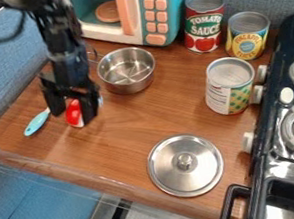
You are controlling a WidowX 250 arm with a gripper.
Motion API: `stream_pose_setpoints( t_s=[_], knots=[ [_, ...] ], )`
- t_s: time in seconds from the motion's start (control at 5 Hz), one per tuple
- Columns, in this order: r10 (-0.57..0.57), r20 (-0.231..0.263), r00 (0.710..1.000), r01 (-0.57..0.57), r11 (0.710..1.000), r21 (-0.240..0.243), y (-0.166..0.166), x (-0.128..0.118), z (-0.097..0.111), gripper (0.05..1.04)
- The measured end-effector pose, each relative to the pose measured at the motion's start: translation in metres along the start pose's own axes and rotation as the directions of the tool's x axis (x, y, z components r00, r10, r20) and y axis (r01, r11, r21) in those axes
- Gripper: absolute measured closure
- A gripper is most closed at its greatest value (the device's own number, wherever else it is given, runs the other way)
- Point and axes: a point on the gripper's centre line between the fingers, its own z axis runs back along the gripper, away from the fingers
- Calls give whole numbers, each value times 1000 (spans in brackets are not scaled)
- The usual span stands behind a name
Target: Bring the red object next to the spatula
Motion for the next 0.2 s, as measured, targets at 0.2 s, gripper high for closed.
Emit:
stream_pose_setpoints(
  t_s=[0.2],
  knots=[
    [-9,38,999,9,1000,-10,2,-2,20,86]
  ],
)
